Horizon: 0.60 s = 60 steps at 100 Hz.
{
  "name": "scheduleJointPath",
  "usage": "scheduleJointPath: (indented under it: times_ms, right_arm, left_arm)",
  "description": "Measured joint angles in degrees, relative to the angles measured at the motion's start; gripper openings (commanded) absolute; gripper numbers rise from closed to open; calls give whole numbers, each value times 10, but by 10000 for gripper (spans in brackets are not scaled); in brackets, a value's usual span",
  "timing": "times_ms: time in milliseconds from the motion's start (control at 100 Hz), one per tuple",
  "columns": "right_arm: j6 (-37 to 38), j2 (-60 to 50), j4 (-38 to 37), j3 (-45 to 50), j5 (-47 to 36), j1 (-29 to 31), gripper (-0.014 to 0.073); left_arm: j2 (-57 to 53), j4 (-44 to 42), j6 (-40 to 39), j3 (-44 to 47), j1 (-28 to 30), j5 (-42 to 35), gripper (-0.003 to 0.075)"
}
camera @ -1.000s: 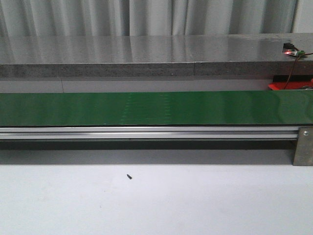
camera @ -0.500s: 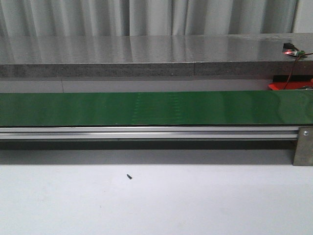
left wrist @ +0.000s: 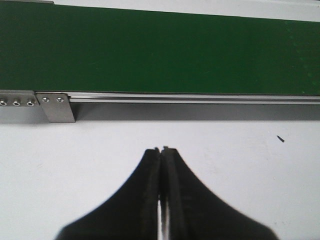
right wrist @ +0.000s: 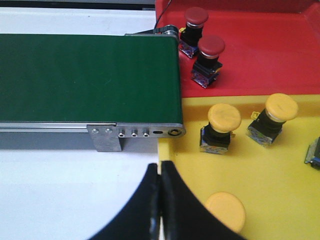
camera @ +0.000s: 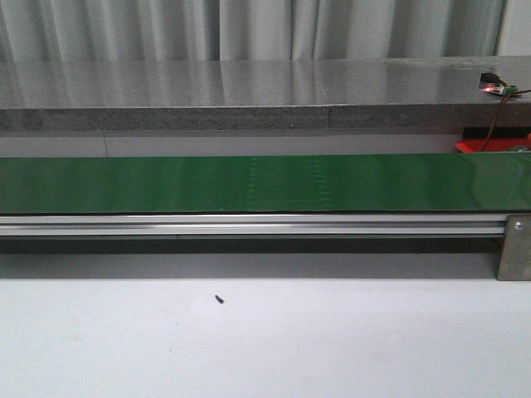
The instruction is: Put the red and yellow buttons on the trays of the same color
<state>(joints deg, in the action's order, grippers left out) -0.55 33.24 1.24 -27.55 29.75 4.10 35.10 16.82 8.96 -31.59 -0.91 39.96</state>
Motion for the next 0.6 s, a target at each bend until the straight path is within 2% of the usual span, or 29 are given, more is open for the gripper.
scheduleJointPath:
  times_ms: [170,320,460,600]
  right_arm:
    - [0,0,0,0,0,0,-58]
    - [0,0,0,0,0,0,-58]
    - [0,0,0,0,0,0,-58]
    - [0,0,0,0,0,0,-58]
  left_arm:
    - [0,-1,-1,0,0,-26,-20]
    - [0,-7,-34,0,3,-49,-20]
    - [0,-28,-58,0,41,-53,-20]
    - [0,-34,-62,0,106,-53,-20]
